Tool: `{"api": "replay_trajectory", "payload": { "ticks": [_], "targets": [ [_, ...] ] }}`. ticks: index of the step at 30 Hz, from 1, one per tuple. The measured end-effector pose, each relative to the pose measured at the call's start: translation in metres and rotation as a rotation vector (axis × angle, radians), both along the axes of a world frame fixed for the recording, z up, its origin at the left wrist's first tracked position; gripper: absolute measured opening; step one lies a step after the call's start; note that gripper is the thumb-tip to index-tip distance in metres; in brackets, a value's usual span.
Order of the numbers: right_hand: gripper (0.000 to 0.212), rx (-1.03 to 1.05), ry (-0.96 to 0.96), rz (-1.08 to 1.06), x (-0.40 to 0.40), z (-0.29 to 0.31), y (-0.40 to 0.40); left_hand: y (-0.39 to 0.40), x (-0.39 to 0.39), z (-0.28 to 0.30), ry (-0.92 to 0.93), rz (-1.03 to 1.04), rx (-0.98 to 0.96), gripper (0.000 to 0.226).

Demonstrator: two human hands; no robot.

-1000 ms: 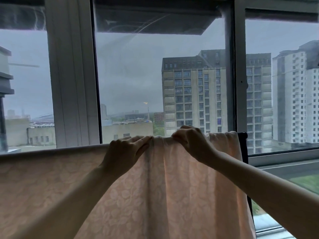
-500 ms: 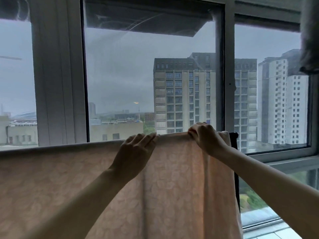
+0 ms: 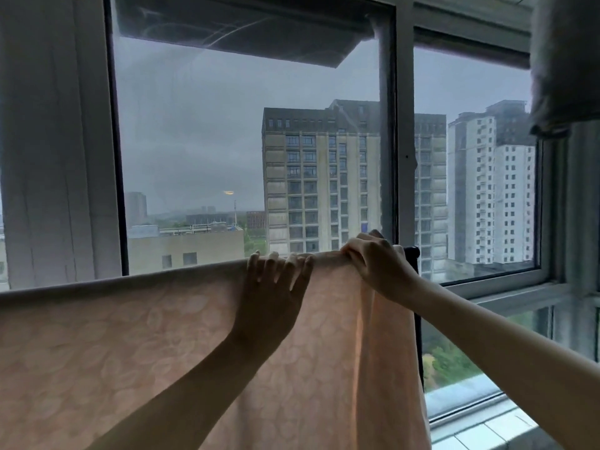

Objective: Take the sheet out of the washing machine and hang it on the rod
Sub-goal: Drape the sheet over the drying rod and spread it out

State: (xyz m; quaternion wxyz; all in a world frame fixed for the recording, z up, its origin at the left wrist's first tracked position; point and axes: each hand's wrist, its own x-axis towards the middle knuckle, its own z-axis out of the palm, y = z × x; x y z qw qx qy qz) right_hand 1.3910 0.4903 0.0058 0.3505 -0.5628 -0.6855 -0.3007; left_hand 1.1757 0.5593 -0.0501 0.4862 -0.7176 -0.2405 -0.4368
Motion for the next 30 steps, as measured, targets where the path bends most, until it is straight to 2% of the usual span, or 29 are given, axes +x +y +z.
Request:
{"api": "replay_trajectory", "payload": {
  "ticks": [7,11,14,17,21,23,26,30],
  "targets": [
    [0.021,0.016,0.050,-0.004,0.024,-0.014,-0.003,0.009,0.007,-0.001,-0.027,-0.002,0.003,0.056],
    [0.016,0.039,0.048,0.016,0.017,-0.003,0.001,0.009,0.013,0.001,-0.047,0.020,-0.023,0.051],
    [0.020,-0.008,0.036,-0.030,0.029,0.016,0.003,0.007,0.018,0.005,-0.023,0.023,-0.048,0.049],
    [0.021,-0.005,0.113,-0.095,0.046,0.020,0.001,0.005,0.027,0.008,0.004,0.010,-0.073,0.046],
    [0.018,-0.075,0.172,-0.004,0.050,0.009,-0.004,0.000,0.049,0.007,0.052,-0.002,-0.100,0.053],
    [0.016,-0.058,0.224,0.013,0.057,0.008,-0.008,-0.004,0.063,0.009,0.057,-0.018,-0.123,0.053],
    [0.018,0.042,0.379,-0.102,0.079,0.008,-0.009,-0.007,0.083,0.013,0.059,-0.032,-0.177,0.053],
    [0.042,-0.177,0.706,-0.164,0.091,0.006,-0.010,-0.007,0.103,0.014,0.063,-0.005,-0.189,0.052]
  ]
}}
